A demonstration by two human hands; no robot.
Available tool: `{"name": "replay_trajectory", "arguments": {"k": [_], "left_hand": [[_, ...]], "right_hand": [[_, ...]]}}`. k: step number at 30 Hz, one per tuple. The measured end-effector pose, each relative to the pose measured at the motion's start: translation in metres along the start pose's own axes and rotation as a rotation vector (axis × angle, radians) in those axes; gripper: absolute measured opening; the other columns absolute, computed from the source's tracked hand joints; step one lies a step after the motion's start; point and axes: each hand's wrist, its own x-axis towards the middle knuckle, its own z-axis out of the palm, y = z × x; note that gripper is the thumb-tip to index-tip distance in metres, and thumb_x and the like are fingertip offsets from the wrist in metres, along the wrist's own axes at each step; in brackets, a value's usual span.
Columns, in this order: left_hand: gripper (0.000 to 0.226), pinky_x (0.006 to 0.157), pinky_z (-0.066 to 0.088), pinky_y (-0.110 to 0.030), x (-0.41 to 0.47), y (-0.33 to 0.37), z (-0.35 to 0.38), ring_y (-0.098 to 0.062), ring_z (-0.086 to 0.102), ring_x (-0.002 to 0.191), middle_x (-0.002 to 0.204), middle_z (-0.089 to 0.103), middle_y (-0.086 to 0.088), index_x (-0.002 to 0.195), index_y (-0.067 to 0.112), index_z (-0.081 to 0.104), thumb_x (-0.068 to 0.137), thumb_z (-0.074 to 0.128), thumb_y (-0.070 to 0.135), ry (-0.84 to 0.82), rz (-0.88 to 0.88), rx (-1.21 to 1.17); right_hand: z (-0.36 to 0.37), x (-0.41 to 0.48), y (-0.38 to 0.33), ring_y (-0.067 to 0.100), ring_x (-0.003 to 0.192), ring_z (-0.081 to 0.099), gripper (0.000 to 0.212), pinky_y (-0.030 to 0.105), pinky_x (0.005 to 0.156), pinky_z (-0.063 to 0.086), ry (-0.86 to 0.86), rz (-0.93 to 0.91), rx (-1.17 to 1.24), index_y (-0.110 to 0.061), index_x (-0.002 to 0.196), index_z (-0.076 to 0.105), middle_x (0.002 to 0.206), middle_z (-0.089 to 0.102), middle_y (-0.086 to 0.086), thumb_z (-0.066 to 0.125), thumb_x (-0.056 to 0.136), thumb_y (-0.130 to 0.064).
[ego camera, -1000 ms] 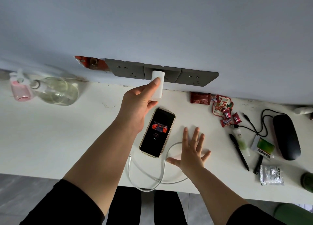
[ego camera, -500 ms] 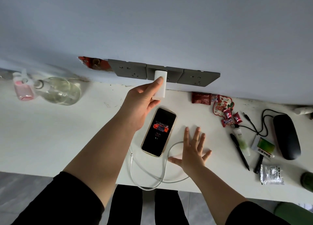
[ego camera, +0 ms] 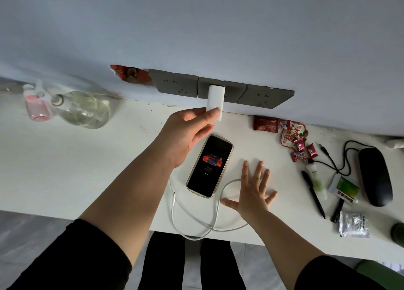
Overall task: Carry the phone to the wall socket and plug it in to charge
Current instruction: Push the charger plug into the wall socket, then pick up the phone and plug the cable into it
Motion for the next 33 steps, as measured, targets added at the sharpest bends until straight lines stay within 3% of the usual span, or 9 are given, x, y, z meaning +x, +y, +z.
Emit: {"name": "replay_trajectory", "arguments": {"k": [4, 6, 10, 12, 15, 19, 25, 28, 33], "left_hand": [[0.042, 0.094, 0.052, -0.028, 0.002, 0.013, -0.02, -0.009, 0.066, 0.11, 0.11, 0.072, 0.006, 0.102, 0.025, 0.067, 0.077, 0.063, 0.059, -0.071, -0.093, 0.202], [0.043, 0.09, 0.052, -0.026, 0.003, 0.013, -0.037, -0.005, 0.065, 0.108, 0.109, 0.071, 0.013, 0.101, 0.03, 0.066, 0.077, 0.058, 0.065, 0.009, -0.102, 0.333], [0.005, 0.073, 0.048, -0.023, 0.006, -0.02, -0.065, -0.012, 0.065, 0.089, 0.103, 0.071, -0.001, 0.089, 0.026, 0.069, 0.088, 0.065, 0.028, 0.329, -0.064, 0.497], [0.017, 0.071, 0.047, -0.024, 0.01, -0.044, -0.071, -0.014, 0.064, 0.087, 0.106, 0.071, -0.006, 0.1, 0.017, 0.07, 0.084, 0.069, 0.021, 0.379, -0.087, 0.613], [0.041, 0.087, 0.048, -0.031, 0.016, -0.073, -0.069, -0.02, 0.062, 0.098, 0.107, 0.068, -0.004, 0.115, 0.009, 0.064, 0.079, 0.075, 0.026, 0.384, -0.078, 0.836], [0.024, 0.074, 0.044, -0.028, 0.019, -0.09, -0.065, -0.022, 0.063, 0.091, 0.101, 0.069, -0.003, 0.105, 0.013, 0.064, 0.084, 0.067, 0.023, 0.469, -0.021, 0.944], [0.011, 0.069, 0.044, -0.027, 0.009, -0.089, -0.067, -0.019, 0.063, 0.084, 0.095, 0.069, 0.0, 0.097, 0.016, 0.064, 0.086, 0.062, 0.02, 0.479, -0.031, 0.807], [0.004, 0.078, 0.054, -0.033, -0.005, -0.08, -0.06, -0.02, 0.07, 0.08, 0.09, 0.074, -0.007, 0.087, 0.018, 0.058, 0.088, 0.06, 0.015, 0.432, 0.004, 0.577], [0.013, 0.069, 0.057, -0.023, -0.032, -0.063, -0.039, -0.01, 0.065, 0.067, 0.075, 0.075, 0.006, 0.092, 0.027, 0.064, 0.09, 0.062, 0.015, 0.306, -0.029, 0.229]], "right_hand": [[-0.001, -0.002, -0.001, 0.034, 0.14, -0.035, 0.135, 0.074, 0.106, 0.009, 0.0, -0.008, 0.001, -0.034, 0.13, -0.043, 0.137, -0.054, 0.003, 0.062, 0.058, -0.079], [-0.002, -0.002, -0.002, 0.034, 0.141, -0.034, 0.136, 0.074, 0.107, 0.01, 0.001, -0.007, 0.001, -0.034, 0.13, -0.043, 0.138, -0.053, 0.003, 0.062, 0.057, -0.079], [-0.002, -0.002, -0.002, 0.033, 0.14, -0.035, 0.136, 0.074, 0.106, 0.009, 0.007, -0.007, 0.004, -0.035, 0.13, -0.043, 0.137, -0.054, 0.003, 0.064, 0.057, -0.078], [-0.001, -0.002, -0.001, 0.033, 0.14, -0.035, 0.136, 0.074, 0.107, 0.008, 0.004, -0.005, 0.002, -0.035, 0.13, -0.043, 0.137, -0.055, 0.002, 0.064, 0.057, -0.078], [0.0, -0.001, 0.0, 0.033, 0.14, -0.035, 0.136, 0.074, 0.107, 0.008, 0.005, -0.009, -0.008, -0.035, 0.13, -0.043, 0.136, -0.055, 0.003, 0.063, 0.057, -0.079], [0.002, 0.0, 0.001, 0.034, 0.14, -0.035, 0.135, 0.074, 0.107, 0.008, 0.015, -0.01, -0.015, -0.035, 0.129, -0.044, 0.135, -0.056, 0.003, 0.062, 0.058, -0.079], [0.001, -0.001, 0.0, 0.034, 0.141, -0.034, 0.134, 0.073, 0.107, 0.008, 0.018, -0.015, -0.016, -0.034, 0.13, -0.043, 0.136, -0.054, 0.003, 0.061, 0.058, -0.08], [0.0, -0.002, -0.001, 0.034, 0.141, -0.034, 0.134, 0.073, 0.107, 0.008, 0.015, -0.013, -0.011, -0.035, 0.13, -0.043, 0.136, -0.055, 0.003, 0.061, 0.058, -0.08], [-0.003, -0.004, -0.002, 0.034, 0.14, -0.034, 0.135, 0.074, 0.107, 0.009, 0.0, -0.008, -0.004, -0.035, 0.128, -0.044, 0.136, -0.054, 0.002, 0.063, 0.058, -0.078]]}}
